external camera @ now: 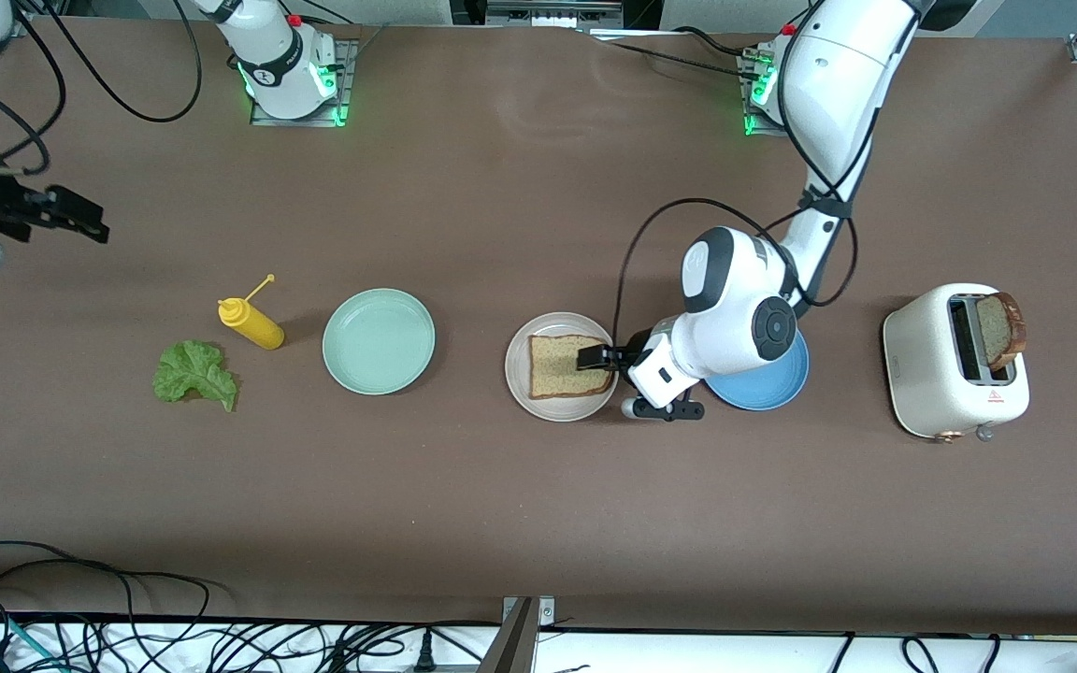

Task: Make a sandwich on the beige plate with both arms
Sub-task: 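Raise the left gripper away while the right gripper reaches the lettuce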

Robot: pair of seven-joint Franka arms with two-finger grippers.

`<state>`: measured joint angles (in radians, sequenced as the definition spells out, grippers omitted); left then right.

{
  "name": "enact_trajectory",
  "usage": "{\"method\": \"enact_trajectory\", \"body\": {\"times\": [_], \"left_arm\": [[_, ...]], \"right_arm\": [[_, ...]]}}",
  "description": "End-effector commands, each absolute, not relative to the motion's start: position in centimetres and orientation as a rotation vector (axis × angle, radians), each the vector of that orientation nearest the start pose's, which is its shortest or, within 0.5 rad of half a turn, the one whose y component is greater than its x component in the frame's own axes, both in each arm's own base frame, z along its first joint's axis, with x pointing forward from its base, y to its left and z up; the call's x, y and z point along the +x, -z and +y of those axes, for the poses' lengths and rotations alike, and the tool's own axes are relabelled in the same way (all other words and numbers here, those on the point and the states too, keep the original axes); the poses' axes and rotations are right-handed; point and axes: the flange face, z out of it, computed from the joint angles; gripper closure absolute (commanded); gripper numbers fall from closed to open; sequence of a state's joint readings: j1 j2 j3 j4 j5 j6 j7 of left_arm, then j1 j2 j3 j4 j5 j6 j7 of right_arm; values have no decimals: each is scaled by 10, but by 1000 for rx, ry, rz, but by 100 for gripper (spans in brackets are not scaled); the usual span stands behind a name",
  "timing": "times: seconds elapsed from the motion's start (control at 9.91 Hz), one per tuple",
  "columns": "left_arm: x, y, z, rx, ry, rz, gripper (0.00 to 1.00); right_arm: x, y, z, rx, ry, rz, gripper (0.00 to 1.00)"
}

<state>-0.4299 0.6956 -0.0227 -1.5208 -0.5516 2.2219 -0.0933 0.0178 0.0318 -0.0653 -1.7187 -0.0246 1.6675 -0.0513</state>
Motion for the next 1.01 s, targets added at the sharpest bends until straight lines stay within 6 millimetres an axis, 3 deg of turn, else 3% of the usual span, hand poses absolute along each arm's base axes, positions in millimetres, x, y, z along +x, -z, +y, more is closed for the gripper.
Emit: {"method": "enact_trajectory", "body": {"times": [0.0,0.2,0.5,0.71,0.91], "left_arm": [[638,-279,-303,-3428,-207,167,0],[645,-286,-277,-3394,-245,141,0],[652,-297,-235,-3377,-325,77,0],[653,-307,-211,-3250,-328,165,0],[658,-315,-181,-3215,-350,171,0]], "right_arm": [[591,-509,-33,-3169,-127,-26,0],[623,-456,-29,-3186,-80,-47,0],[653,-387,-57,-3199,2,-59,0],[664,-326,-77,-3195,-7,-139,0],[664,-253,-79,-3178,-97,-204,0]]}}
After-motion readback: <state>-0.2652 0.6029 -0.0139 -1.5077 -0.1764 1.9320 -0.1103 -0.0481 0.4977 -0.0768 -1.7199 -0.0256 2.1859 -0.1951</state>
